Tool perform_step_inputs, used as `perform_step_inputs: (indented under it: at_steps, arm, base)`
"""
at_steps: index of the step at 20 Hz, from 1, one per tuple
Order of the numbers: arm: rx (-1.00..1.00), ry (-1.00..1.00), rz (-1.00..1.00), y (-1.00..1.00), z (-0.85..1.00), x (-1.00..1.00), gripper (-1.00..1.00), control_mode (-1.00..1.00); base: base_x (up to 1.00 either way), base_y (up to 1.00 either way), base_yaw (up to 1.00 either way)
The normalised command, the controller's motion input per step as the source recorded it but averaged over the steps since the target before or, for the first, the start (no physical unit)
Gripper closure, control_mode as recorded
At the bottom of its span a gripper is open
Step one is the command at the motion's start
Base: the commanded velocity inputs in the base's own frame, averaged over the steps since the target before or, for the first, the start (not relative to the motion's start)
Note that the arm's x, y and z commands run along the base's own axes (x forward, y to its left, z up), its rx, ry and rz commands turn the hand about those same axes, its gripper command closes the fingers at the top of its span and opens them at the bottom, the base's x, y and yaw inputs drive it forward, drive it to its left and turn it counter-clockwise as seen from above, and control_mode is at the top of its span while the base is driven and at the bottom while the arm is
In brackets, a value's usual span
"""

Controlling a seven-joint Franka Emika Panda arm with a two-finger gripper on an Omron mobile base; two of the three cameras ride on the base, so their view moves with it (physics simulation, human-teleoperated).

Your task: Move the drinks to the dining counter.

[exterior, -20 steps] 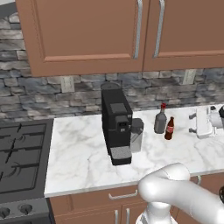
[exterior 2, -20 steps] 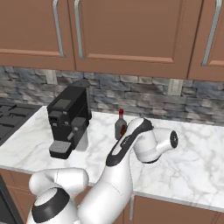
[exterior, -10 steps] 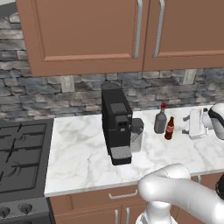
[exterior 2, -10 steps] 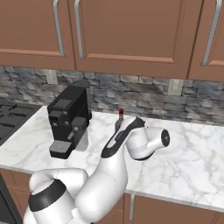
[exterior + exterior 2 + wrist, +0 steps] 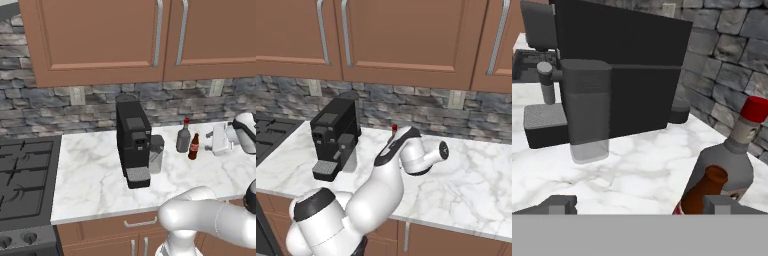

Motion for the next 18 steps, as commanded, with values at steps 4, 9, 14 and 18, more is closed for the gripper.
perform_step_inputs:
  at_steps: [4,9,14,18]
  arm:
    - [0.01,0.05,0.0,0.0,-0.01,0.0,-1.0,-1.0]
    - [0.0,0.03,0.0,0.0,-0.08,0.05,-1.0,-1.0]
    - [0.0,0.01,0.0,0.0,-0.14,0.23,-1.0,-1.0]
    - [0.0,0.0,0.0,0.0,-0.12,0.2,-1.0,-1.0]
  base:
    - [0.0,0.0,0.0]
    - [0.0,0.0,0.0]
    - [0.0,0.0,0.0]
    - [0.0,0.0,0.0]
